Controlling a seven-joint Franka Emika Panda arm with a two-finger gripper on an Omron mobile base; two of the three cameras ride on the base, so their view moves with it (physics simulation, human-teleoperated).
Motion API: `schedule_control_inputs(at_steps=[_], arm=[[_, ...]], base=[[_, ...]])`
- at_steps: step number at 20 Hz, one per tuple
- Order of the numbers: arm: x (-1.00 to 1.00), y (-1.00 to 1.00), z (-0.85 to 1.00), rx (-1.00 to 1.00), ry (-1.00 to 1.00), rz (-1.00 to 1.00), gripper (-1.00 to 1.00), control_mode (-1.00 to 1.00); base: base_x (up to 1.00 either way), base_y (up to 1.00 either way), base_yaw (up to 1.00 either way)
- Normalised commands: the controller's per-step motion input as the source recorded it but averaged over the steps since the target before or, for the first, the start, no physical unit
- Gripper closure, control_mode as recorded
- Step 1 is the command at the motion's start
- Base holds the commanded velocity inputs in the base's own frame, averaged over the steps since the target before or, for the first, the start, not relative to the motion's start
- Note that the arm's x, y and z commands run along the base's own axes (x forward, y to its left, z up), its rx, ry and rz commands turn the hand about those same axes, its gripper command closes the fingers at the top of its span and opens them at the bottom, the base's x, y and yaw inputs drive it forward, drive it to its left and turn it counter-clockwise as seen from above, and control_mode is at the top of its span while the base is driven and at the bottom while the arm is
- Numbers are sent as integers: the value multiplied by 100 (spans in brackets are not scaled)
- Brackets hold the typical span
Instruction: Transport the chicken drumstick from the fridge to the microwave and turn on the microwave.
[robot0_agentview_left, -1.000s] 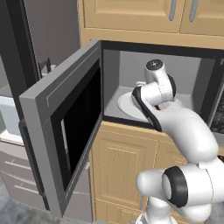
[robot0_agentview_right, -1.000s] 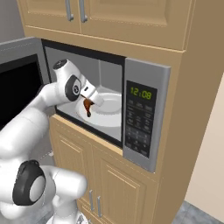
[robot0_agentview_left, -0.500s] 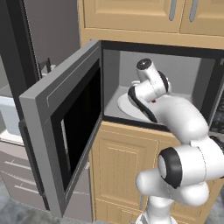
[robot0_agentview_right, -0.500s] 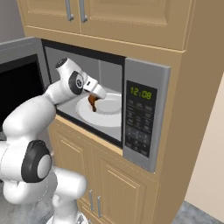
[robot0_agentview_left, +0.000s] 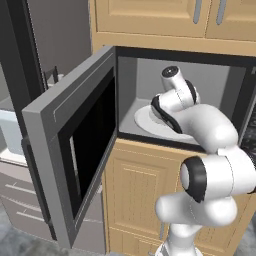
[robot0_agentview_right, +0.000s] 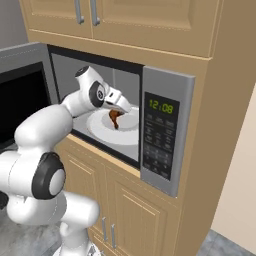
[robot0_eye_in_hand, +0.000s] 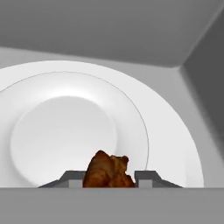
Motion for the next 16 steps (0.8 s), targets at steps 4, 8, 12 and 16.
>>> schedule_control_inputs(at_steps=[4,8,12,16], arm=[[18,-6,-12,1,0,0,100,-100],[31,0,0,0,0,0,100,-100],[44,0,-2,0,1,0,100,-100],[31,0,-8,0,3,0,100,-100]], base=[[0,0,0],[0,0,0],[0,0,0],[0,0,0]])
